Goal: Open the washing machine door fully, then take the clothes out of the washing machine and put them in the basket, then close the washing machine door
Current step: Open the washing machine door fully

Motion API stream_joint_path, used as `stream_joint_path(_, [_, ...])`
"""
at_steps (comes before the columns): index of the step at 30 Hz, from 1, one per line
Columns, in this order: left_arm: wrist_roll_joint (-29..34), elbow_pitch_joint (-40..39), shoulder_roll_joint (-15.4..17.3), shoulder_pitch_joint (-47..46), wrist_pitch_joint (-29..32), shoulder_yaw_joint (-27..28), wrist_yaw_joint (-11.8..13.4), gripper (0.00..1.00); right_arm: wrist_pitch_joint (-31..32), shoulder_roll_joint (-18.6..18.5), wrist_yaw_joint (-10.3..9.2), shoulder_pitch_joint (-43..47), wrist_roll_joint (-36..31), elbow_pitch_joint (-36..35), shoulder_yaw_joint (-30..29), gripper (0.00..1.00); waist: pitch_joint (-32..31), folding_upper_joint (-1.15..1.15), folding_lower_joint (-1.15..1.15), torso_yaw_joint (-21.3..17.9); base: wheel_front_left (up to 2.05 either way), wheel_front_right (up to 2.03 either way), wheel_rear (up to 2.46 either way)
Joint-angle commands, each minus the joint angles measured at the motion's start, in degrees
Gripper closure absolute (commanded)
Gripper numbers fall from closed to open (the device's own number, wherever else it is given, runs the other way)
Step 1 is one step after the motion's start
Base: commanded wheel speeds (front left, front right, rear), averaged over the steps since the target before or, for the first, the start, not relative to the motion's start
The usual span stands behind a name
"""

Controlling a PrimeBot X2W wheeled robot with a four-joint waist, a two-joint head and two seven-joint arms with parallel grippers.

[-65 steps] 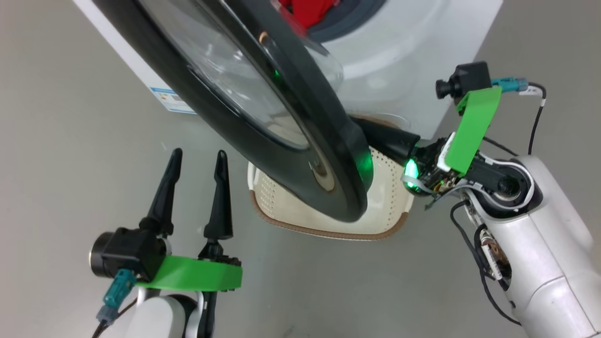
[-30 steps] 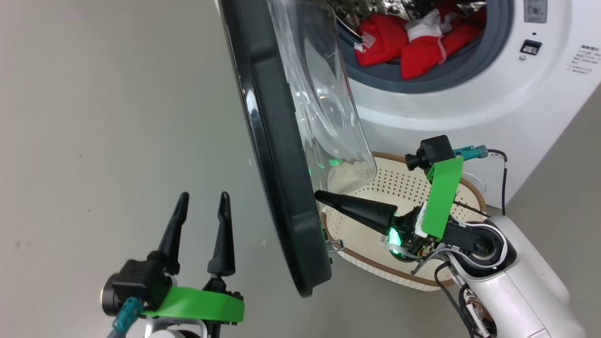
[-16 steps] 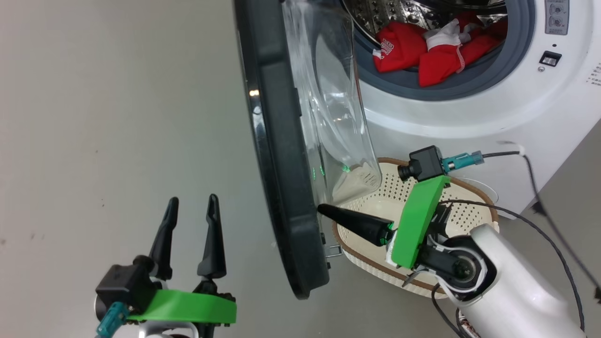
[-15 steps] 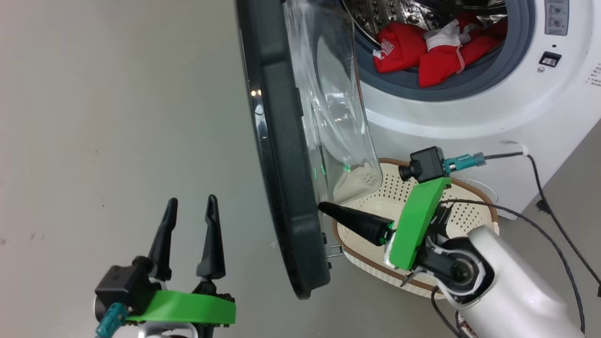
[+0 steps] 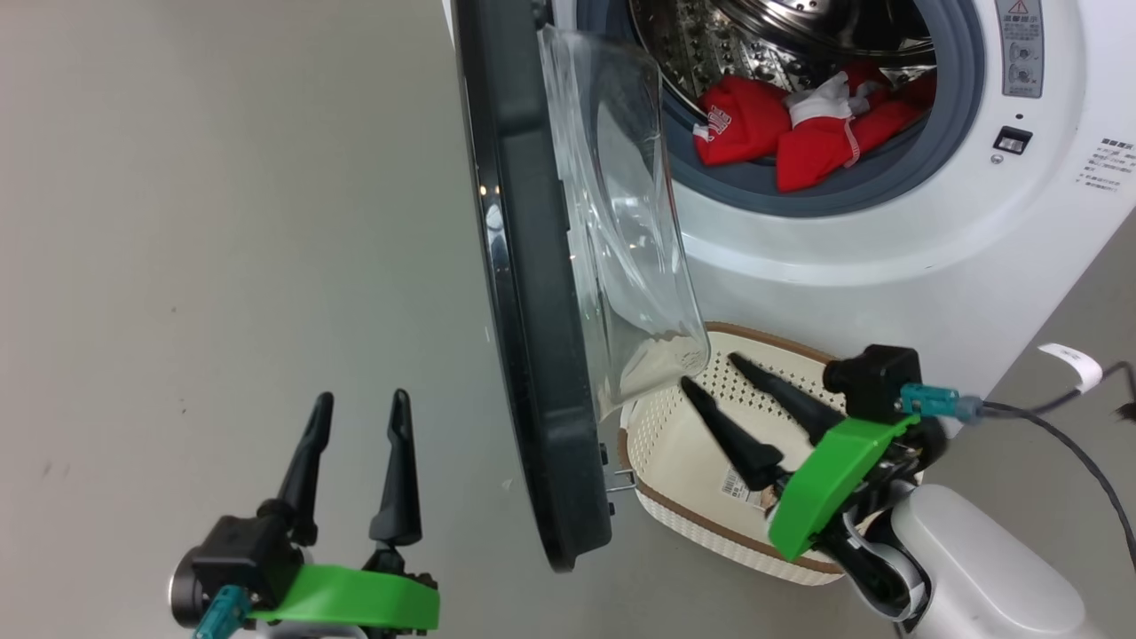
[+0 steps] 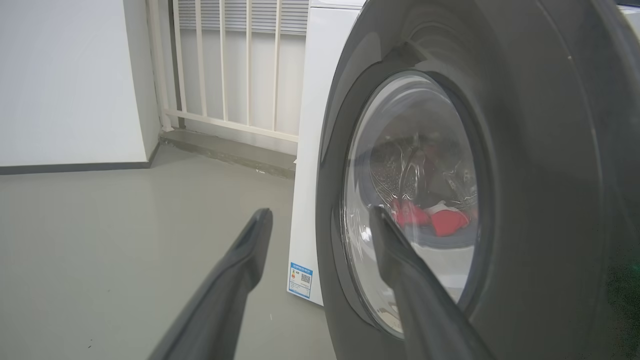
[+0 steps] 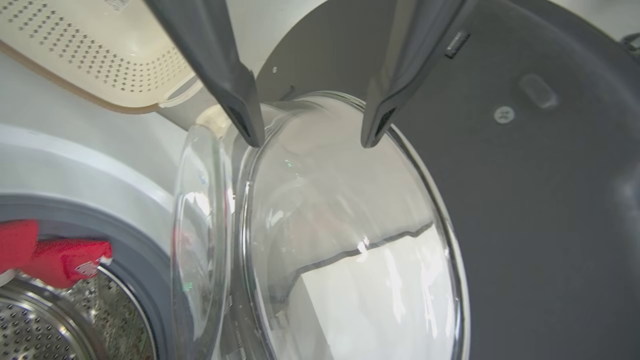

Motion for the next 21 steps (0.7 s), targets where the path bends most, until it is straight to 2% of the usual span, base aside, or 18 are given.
stream_joint_path(1, [0.8, -1.8, 0.9, -0.4, -0.3, 2.5, 0.0, 0.0, -3.7, 0.6, 0.29, -0.8, -5.6, 0.4, -0.5, 0.0, -0.2, 0.0, 0.0, -0.2, 0.0, 0.0, 0.0])
stream_joint_path(6, [1.4, -2.6, 0.9, 0.1, -0.3, 3.1, 0.2, 0.0, -11.2, 3.4, 0.29, -0.6, -20.3, 4.2, -6.5, 0.0, -0.7, 0.0, 0.0, -0.6, 0.0, 0.0, 0.0])
stream_joint_path(12, [2.2, -3.3, 0.9, 0.7, -0.3, 3.4, -0.4, 0.0, -14.0, 8.5, 0.29, 3.2, -34.4, 2.5, -18.8, 0.0, -1.1, 0.0, 0.0, -0.7, 0.0, 0.0, 0.0])
stream_joint_path(16, [1.9, -3.6, 0.9, 1.1, -0.3, 3.8, -0.3, 0.0, -14.2, 10.6, 0.29, 6.7, -40.0, -1.0, -24.4, 0.0, -1.3, 0.0, 0.0, -0.6, 0.0, 0.0, 0.0])
stream_joint_path(21, [3.0, -3.9, 0.9, 1.4, -0.3, 4.0, -0.6, 0.0, -14.2, 11.2, 0.29, 10.0, -42.4, -5.9, -27.3, 0.0, -1.8, 0.0, 0.0, -0.5, 0.0, 0.0, 0.0])
